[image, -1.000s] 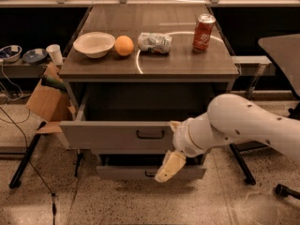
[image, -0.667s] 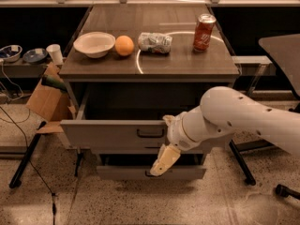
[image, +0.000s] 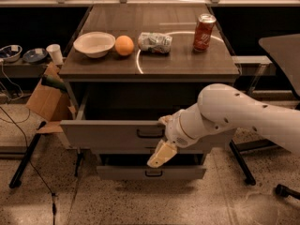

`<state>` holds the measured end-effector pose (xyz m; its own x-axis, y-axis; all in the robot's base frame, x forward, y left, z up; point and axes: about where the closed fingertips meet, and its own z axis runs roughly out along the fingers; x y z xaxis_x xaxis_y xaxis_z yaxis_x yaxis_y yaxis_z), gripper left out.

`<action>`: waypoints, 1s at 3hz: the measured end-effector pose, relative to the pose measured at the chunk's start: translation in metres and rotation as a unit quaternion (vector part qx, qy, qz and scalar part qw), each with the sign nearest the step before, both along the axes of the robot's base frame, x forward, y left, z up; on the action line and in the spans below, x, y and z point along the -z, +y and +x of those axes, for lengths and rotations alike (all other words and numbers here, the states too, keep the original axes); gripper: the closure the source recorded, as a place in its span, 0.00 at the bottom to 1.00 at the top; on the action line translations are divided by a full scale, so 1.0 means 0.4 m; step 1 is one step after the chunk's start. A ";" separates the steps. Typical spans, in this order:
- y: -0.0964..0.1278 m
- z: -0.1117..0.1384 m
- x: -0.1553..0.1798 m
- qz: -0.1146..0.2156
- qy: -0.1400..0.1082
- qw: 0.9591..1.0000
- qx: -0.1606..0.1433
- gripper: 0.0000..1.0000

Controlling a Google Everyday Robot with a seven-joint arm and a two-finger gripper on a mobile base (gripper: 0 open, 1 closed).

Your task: Close top drawer

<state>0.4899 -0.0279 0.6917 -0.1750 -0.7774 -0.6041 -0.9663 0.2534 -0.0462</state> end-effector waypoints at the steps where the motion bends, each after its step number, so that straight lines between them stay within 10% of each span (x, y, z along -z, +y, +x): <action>1: -0.040 -0.004 -0.022 0.016 -0.012 0.999 0.032 0.41; 3: -0.134 -0.022 -0.051 0.045 -0.029 0.994 0.100 0.88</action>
Offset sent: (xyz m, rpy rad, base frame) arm -0.0103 -0.0720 0.0273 0.1331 -0.0784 -0.2602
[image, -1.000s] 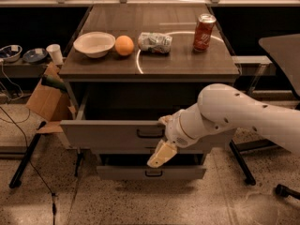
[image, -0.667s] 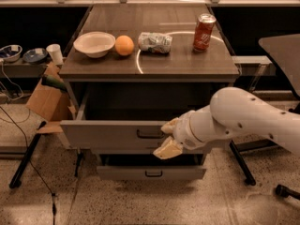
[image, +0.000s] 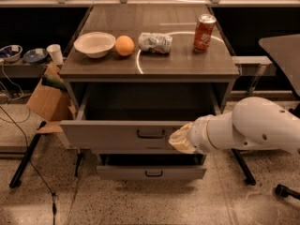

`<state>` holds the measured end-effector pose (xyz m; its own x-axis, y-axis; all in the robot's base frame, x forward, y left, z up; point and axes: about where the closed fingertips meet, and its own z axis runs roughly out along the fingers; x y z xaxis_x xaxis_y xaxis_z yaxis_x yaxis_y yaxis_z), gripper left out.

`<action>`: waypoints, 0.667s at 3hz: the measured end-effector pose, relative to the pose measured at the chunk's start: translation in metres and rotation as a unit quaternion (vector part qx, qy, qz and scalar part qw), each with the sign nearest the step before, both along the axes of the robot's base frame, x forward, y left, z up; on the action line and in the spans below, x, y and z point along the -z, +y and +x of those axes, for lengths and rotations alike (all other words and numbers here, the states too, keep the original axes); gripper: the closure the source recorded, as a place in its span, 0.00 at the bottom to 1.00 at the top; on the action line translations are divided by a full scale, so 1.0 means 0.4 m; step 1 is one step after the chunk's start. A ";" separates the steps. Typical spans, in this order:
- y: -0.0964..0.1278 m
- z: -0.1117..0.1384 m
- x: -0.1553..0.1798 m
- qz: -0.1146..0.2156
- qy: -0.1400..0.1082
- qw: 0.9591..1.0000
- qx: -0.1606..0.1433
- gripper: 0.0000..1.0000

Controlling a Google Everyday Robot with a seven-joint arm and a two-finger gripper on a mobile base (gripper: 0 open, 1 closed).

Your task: Close top drawer

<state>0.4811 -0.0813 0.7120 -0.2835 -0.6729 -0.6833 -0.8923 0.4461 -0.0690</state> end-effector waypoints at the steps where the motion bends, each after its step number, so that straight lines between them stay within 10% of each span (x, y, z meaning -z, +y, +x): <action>1: -0.004 0.009 0.024 -0.009 0.008 1.000 0.006 1.00; 2: 0.006 0.029 0.073 -0.031 0.021 0.999 0.003 1.00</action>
Offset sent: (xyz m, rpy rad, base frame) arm 0.0230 0.0065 -0.0564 -0.1190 0.0788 0.0058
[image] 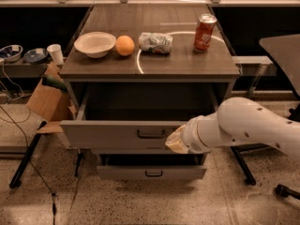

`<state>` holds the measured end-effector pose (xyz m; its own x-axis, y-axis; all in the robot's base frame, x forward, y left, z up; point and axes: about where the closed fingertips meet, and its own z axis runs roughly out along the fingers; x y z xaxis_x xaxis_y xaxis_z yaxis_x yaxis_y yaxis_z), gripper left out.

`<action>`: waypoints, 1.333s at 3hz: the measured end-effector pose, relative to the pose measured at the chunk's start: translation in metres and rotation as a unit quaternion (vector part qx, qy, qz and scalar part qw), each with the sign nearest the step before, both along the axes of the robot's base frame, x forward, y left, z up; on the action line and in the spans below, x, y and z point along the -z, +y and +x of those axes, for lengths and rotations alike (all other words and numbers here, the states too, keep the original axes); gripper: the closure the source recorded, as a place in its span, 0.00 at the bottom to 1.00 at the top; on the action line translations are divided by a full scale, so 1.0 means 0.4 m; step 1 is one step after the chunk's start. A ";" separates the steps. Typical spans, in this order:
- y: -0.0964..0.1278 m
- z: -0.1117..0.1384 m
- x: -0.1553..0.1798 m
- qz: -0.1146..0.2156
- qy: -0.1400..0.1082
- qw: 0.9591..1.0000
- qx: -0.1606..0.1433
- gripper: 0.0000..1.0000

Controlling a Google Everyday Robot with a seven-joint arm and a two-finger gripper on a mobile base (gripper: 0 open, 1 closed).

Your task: Close top drawer

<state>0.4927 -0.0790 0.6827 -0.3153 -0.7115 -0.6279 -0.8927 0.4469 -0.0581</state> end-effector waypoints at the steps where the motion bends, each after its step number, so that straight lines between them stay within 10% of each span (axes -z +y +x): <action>1: -0.007 0.016 0.061 -0.023 0.013 1.000 0.001 1.00; 4: -0.072 0.104 0.139 -0.066 0.031 0.997 0.021 1.00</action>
Offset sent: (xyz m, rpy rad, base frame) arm 0.0318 -0.0314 -0.0625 -0.1397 0.0726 -0.0562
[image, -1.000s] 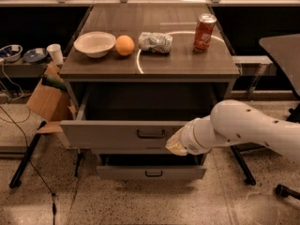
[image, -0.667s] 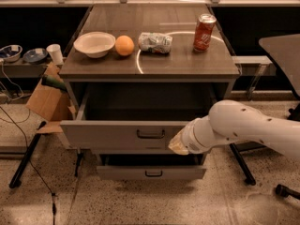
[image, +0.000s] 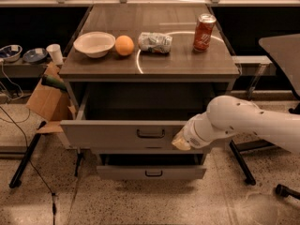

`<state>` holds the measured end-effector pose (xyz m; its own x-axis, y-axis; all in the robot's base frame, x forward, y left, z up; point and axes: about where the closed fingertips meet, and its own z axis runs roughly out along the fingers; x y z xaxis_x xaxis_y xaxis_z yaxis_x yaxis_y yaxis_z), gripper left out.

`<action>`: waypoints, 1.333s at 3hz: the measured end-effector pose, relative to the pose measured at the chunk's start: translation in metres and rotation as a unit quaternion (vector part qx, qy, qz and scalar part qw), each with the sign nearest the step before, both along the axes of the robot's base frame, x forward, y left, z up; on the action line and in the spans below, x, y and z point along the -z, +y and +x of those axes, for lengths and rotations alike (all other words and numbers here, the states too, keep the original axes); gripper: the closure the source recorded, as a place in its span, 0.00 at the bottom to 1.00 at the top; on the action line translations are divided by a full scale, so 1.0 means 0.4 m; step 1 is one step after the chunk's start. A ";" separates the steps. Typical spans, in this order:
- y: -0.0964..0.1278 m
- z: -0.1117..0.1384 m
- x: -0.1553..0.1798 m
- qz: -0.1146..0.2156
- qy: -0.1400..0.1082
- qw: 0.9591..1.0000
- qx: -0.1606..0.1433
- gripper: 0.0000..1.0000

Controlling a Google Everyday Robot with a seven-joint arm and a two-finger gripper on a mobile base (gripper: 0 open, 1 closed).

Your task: Close top drawer

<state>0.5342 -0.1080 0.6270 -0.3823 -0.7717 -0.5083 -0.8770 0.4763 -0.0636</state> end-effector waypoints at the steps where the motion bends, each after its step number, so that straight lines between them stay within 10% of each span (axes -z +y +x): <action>1: -0.003 0.041 -0.001 -0.007 0.000 1.000 0.002 0.86; 4: 0.043 0.121 -0.044 -0.007 -0.012 1.000 -0.015 0.16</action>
Offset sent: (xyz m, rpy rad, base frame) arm 0.0553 0.0092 0.0154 -0.0265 -0.0252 0.0081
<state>0.5826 -0.0906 0.6444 -0.3466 -0.7896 -0.5065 -0.8888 0.4490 -0.0917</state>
